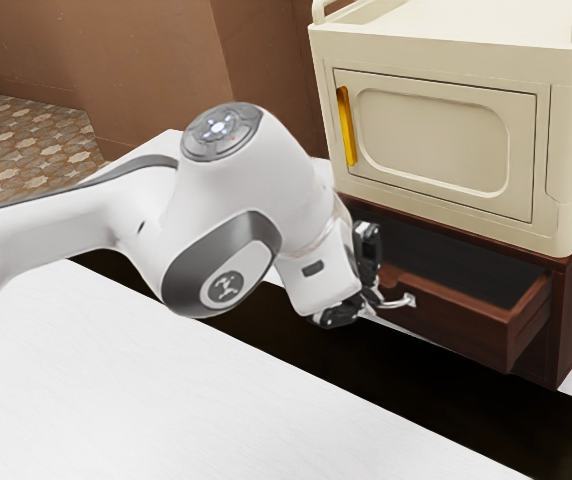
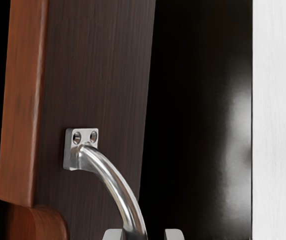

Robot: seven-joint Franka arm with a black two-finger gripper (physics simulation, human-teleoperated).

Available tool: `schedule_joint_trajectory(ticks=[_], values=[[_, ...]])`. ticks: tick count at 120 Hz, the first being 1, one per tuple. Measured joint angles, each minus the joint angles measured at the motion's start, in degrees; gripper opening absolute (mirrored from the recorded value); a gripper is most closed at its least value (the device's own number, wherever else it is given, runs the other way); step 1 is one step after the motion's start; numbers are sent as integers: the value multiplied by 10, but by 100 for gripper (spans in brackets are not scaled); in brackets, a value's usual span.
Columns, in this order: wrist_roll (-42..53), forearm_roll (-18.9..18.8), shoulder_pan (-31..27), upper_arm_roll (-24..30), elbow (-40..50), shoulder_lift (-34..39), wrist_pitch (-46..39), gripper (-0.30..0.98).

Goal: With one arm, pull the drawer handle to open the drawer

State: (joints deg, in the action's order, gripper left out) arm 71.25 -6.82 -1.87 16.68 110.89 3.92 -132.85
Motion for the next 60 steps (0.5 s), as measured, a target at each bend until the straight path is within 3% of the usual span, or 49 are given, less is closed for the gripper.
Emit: schedule_joint_trajectory(ticks=[60], values=[[-7, 1, -3, -1, 49, 46, -3, 3]])
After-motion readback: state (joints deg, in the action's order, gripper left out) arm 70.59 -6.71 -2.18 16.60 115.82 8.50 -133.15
